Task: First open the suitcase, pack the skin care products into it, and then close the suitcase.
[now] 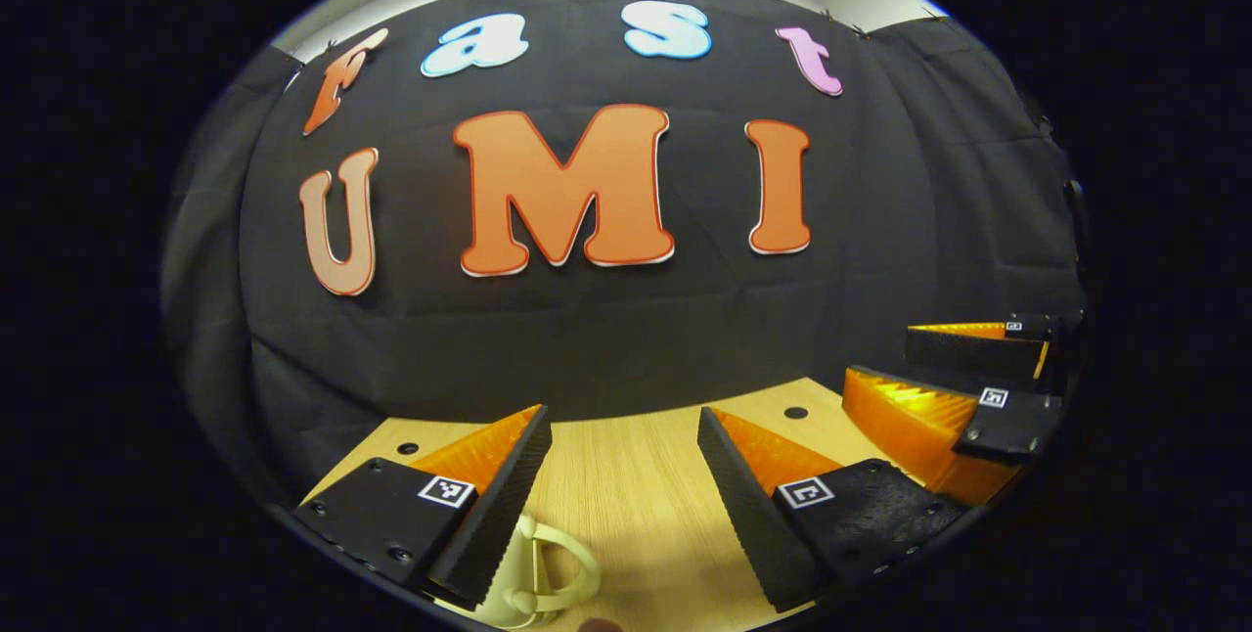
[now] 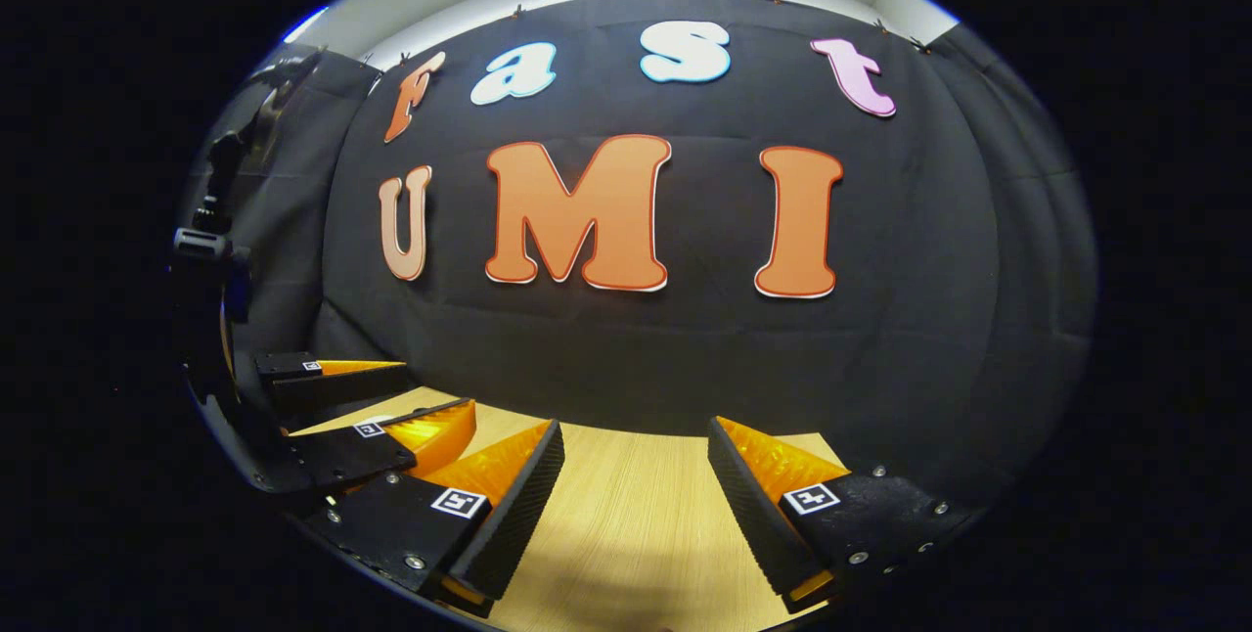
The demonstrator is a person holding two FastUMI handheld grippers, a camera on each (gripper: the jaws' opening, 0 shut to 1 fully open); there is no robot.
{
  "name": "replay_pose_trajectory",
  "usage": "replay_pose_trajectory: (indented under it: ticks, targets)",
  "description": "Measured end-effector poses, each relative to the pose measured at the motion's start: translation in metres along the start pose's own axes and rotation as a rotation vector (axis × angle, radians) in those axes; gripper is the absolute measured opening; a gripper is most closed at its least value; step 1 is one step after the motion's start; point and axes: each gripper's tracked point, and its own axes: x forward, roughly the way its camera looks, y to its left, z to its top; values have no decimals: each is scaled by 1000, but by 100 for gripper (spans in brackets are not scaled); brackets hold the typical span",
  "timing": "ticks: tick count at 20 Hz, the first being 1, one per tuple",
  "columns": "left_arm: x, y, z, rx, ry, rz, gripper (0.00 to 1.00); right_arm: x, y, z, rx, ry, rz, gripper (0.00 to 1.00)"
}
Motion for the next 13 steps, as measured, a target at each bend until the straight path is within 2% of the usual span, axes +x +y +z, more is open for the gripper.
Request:
replay_pose_trajectory:
  ticks: [3, 7, 13]
  targets:
    - [2, -4, 15, -33, -59, 0, 96, -4, -2, 9, -42, -45, 1, 95]
    - [-4, 0, 28, -27, -106, 34, 96, -8, 1, 10, -67, -65, 17, 95]
    - [-20, 31, 26, 18, -113, 126, 96, -10, 3, 9, -75, -78, 44, 97]
